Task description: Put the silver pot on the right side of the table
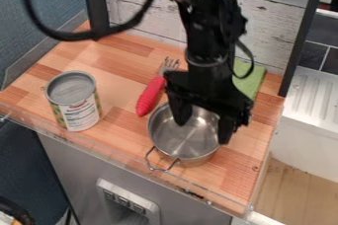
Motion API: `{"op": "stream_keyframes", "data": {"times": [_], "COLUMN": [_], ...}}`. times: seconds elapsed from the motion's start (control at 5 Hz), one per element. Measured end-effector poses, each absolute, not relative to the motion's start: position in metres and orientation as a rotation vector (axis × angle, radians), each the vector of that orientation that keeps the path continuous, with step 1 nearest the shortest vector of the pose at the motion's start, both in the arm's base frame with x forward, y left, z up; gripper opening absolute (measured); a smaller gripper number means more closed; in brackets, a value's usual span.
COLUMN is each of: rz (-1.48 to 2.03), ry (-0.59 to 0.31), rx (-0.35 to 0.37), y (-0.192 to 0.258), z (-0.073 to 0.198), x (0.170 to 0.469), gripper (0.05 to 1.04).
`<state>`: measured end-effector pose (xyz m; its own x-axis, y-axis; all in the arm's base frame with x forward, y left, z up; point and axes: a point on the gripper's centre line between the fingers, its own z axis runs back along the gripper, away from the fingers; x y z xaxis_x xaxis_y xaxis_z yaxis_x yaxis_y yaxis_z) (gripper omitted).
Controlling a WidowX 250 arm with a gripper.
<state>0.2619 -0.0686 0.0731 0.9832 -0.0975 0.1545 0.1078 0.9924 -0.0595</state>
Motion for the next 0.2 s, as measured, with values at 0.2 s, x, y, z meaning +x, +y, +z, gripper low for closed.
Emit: {"op": "stream_keyframes", "data": {"times": [0.2], "rz": [-0.097], "ry": [-0.145], "rx": [-0.077], "y": [-0.0644], "z": [0.0777], "x": [0.2616], "gripper": [1.000]}}
